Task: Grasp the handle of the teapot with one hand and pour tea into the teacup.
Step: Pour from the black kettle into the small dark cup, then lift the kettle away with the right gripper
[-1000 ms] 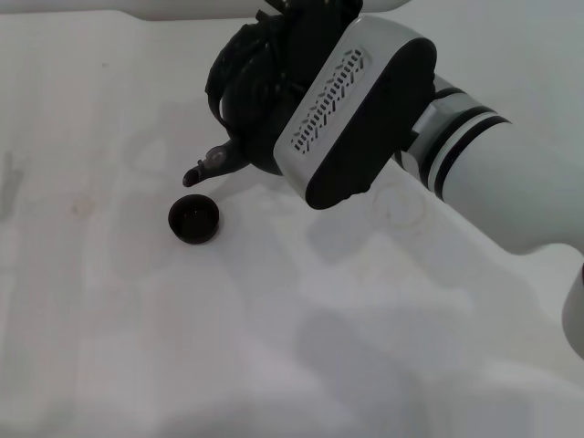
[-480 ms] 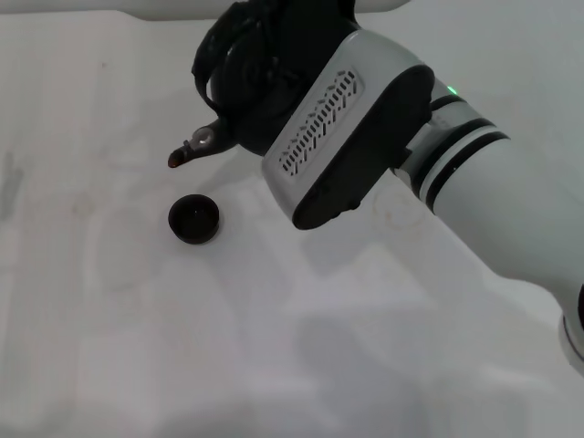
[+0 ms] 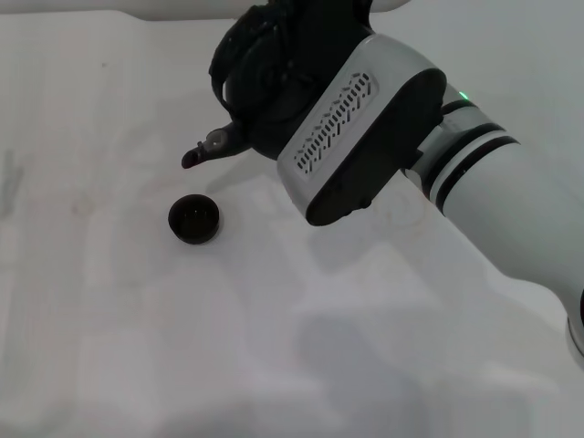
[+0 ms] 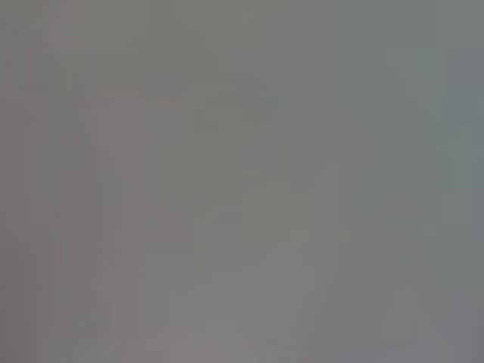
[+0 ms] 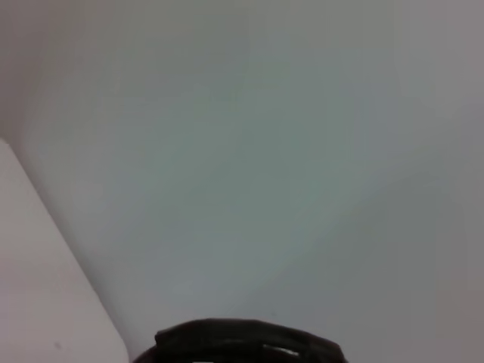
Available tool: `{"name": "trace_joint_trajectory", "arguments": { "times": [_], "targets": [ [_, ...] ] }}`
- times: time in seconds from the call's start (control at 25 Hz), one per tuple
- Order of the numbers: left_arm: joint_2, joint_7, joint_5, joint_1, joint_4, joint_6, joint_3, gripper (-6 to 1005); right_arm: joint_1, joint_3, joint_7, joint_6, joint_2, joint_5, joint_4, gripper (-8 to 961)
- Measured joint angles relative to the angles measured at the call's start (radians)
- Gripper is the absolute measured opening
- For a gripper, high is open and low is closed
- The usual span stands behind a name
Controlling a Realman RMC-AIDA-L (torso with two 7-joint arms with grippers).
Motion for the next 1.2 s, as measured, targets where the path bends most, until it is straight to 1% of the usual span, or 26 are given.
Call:
{"name": "trace_joint_trajectory", "arguments": {
  "times": [0.68,1.2],
  "targets": [
    [0.000,0.000,-0.003,-0.006,0.000,0.000,-0.005,889,0.000,-0.006,0.012,-0.022,-0.003,-0.004,0.013,101],
    [-0.001,0.000,-0.005,-0.006,0.000,0.002,-0.005,890,-0.024,-0.024,0.011,-0.027,-0.003,-0.049,0.010,98]
  ]
}}
